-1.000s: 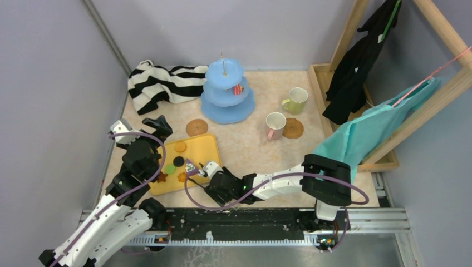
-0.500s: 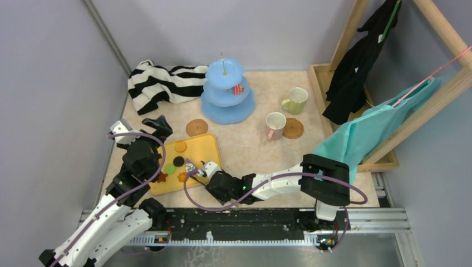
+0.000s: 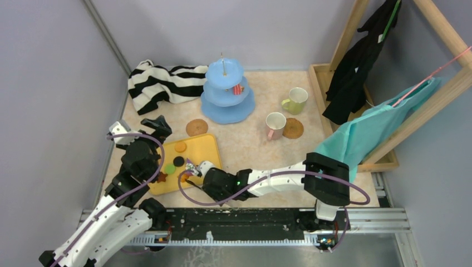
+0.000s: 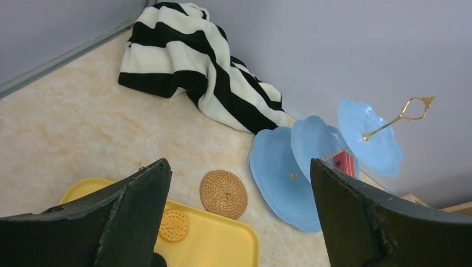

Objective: Serve the afternoon tea
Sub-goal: Pick up the clamp from the tray.

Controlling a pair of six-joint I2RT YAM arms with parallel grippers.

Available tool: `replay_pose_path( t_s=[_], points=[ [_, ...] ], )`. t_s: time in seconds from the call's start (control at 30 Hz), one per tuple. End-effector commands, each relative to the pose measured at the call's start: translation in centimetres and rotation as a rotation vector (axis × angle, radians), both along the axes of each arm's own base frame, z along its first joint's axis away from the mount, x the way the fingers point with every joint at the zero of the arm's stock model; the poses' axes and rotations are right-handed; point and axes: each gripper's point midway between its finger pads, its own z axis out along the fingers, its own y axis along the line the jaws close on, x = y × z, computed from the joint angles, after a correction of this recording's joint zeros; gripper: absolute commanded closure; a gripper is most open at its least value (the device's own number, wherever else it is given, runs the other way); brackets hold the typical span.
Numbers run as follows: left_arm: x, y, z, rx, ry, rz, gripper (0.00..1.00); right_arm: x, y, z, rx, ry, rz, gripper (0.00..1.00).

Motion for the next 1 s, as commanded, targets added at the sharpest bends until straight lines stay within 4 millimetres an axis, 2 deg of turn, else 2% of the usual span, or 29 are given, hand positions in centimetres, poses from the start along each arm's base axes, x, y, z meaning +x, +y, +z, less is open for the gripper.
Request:
replay_pose_path(
  t_s=[0.0,0.23,0.43,0.7,0.83,0.97],
  points=[
    [-0.3,0.2,-0.2,-0.006,0.001,0.004,0.01,0.0,1.0,1.4,0.023,0.008,0.005,0.51],
    [-0.4,0.3,-0.5,-0.007,0.005,0.003,0.01,0.1,0.7,-0.3,0.045,0.011,0.007,0.41],
    [-0.2,0.2,-0.6,-0.012,0.008,0.003,0.01,1.4,0.3,-1.6,0.024,-0.056,-0.022,0.38],
    [-0.3,0.3,-0.8,-0.010,0.010,0.010,0.01,2.9,0.0,-1.9,0.079,-0.174,-0.054,0.44],
    [-0.3,0.3,-0.7,-0.009,0.009,0.012,0.01,2.4,-0.1,-2.3,0.071,-0.162,-0.033,0.58],
    [-0.3,0.3,-0.6,-0.011,0.006,0.011,0.01,2.2,-0.1,-1.6,0.073,-0.167,-0.029,0.60]
  ],
)
